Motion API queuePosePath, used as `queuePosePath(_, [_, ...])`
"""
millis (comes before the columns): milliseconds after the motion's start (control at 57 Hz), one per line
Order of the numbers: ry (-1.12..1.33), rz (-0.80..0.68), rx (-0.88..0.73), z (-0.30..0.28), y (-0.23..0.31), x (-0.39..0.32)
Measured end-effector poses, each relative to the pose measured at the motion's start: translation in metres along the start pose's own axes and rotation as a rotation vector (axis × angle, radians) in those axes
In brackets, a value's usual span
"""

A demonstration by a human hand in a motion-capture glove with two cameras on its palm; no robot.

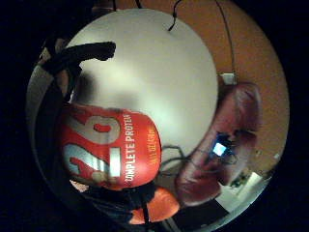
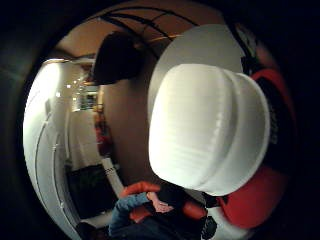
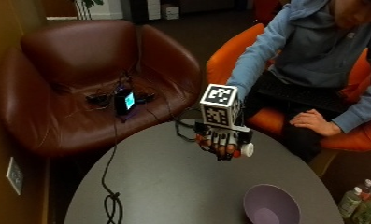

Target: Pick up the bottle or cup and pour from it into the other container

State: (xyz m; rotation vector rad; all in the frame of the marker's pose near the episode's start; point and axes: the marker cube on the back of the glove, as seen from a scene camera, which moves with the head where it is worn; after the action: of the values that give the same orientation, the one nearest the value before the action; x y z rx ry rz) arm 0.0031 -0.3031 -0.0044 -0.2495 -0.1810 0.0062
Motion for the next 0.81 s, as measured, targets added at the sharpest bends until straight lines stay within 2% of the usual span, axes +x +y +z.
queuePosePath(210, [0.313,0.009,-0.025,-0.02,-0.027,-0.059])
queuePosePath(561, [0.645,0.029,-0.085,-0.003,-0.038,-0.122])
queuePosePath(807, [1.167,-0.076,0.004,0.01,-0.043,-0.138])
